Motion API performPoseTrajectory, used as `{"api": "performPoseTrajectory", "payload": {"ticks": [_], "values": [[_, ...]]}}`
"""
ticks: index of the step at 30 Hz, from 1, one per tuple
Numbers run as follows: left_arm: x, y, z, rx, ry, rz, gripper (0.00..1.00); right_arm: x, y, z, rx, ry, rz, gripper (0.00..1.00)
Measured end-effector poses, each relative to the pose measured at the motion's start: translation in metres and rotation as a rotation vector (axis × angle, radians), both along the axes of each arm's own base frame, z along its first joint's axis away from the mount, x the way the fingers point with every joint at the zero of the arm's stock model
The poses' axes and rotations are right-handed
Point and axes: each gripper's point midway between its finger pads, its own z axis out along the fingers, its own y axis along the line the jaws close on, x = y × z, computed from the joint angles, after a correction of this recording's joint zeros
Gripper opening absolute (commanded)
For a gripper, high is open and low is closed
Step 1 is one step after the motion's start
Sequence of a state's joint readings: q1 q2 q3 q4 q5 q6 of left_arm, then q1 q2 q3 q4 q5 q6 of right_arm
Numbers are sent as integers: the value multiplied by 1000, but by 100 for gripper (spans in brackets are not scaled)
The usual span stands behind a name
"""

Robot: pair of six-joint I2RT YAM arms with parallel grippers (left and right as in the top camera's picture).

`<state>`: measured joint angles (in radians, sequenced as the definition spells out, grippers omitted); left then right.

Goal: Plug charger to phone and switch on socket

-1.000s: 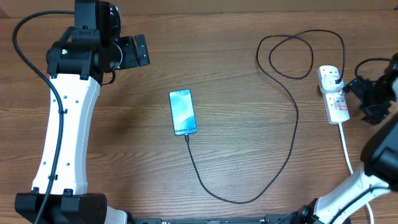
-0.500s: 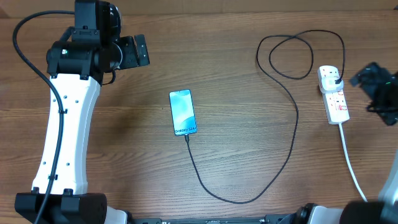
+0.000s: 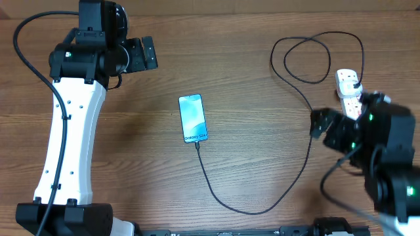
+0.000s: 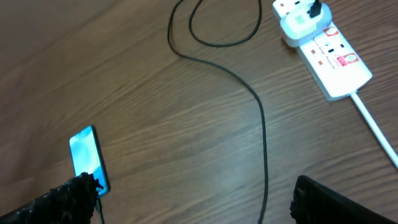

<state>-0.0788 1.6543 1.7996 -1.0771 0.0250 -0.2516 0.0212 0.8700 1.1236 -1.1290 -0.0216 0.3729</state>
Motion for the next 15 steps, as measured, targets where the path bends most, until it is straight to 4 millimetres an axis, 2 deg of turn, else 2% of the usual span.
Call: {"api": "performPoseTrajectory", "payload": {"ticks": [4,15], "values": [[0,0,0,0,0,0,99,-16,1,-3,2,20,4,100],[0,0,0,0,0,0,100,-13,1,-10,4,56,8,100]]}}
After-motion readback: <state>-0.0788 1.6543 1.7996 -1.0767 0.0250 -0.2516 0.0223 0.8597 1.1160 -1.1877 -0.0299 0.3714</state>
